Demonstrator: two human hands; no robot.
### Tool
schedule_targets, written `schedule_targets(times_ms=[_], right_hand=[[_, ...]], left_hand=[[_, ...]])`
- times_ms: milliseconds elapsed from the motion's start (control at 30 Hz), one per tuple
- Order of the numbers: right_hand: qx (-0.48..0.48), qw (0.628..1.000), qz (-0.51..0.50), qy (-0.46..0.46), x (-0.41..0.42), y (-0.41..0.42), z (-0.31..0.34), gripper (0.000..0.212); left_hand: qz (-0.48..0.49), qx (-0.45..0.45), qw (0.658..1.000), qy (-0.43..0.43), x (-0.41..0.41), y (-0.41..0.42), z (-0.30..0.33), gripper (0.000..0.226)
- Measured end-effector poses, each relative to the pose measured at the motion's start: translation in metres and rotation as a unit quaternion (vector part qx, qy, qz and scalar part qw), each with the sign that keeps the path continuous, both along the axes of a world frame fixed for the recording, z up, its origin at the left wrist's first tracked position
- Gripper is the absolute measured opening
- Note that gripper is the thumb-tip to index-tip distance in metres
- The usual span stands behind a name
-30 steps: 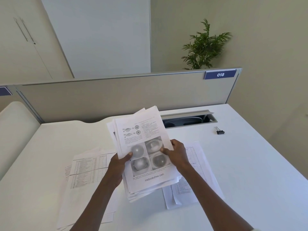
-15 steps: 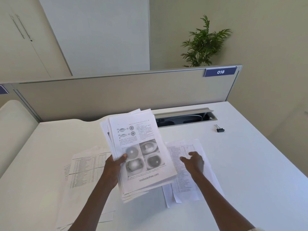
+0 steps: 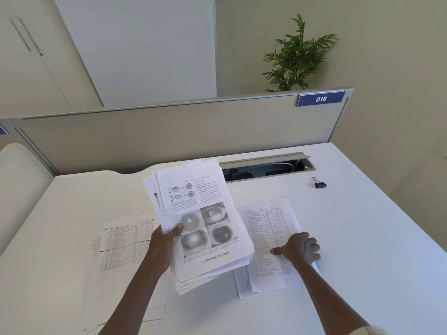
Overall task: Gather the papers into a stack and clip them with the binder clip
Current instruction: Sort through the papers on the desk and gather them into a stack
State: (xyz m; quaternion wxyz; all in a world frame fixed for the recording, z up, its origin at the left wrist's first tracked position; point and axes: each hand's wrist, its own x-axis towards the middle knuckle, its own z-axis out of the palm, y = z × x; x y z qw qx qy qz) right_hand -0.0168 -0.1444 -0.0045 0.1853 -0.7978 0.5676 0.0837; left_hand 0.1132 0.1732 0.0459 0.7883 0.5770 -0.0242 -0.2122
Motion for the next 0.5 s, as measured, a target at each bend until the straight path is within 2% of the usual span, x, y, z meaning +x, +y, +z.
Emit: schedule_targets(times_ms=[67,167,300,500], right_hand=[[0.024,1.000,-0.005,0.004,0.002,-0.003,0.002,0.120],[0.055,0.998,-0.005,-0.001,0.003,-0.006,0.004,0.106],[0.079,0.996,0.004,-0.038,0.005,-0.003,0.007,0.097],[0.072,0.993,0.022,-0.087,0.009,0.010,0.011,0.075]], left_hand=[[0.007,0.011,1.000,0.001,0.000,-0.001,0.000,0.044],[0.027,0.028,0.999,0.007,0.002,-0.002,0.000,0.045],[0.025,0.026,0.999,0.012,0.002,-0.001,-0.001,0.048],[0.018,0.026,0.999,0.013,-0.002,-0.005,-0.002,0.041]])
